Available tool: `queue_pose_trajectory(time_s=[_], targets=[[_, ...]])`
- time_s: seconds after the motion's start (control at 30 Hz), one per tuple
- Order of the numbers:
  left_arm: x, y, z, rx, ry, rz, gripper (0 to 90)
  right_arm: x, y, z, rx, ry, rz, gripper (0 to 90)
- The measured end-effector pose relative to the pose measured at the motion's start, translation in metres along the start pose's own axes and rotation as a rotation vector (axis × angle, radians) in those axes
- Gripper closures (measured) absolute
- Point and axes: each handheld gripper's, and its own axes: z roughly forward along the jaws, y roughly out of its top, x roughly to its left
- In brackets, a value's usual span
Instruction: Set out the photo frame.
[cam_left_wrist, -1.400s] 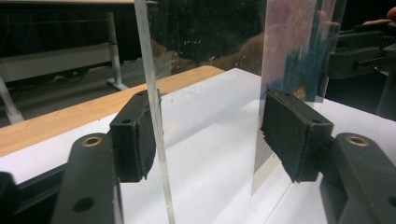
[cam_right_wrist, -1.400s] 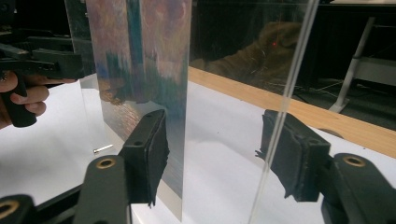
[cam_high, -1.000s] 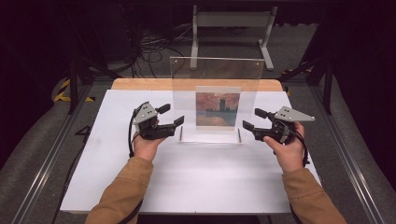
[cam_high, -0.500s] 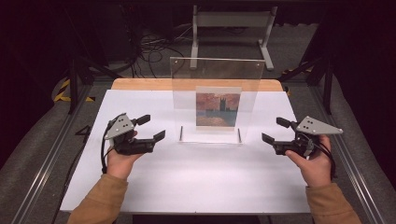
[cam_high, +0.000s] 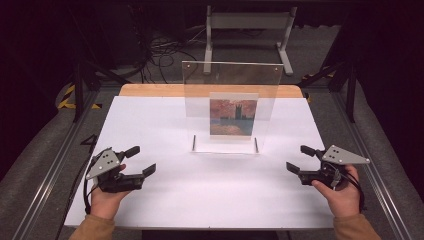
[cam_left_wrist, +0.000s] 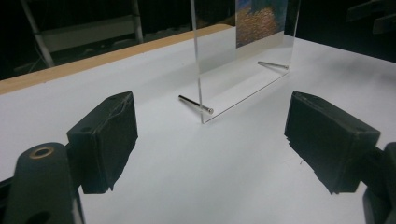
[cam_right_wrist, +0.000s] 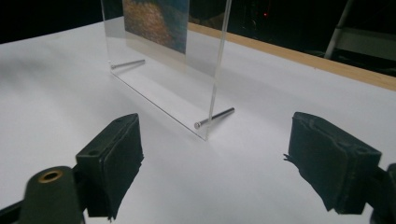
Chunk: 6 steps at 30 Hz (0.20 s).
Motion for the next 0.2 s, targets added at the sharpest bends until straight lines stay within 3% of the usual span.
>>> queue_pose_trajectory(time_s=[0.07,0.2], targets=[[0.0023,-0.0027,-0.0016,0.016,0.000,-0.001,17.3,0.0001,-0.0052,0.0014,-0.008,-0.009,0.003,19.0],[0.0041,-0.0069,-0.0013,0.005,0.000,-0.013,16.6,-0.0014,-0.0124,0.0036,-0.024,-0.017,0.014,18.5]])
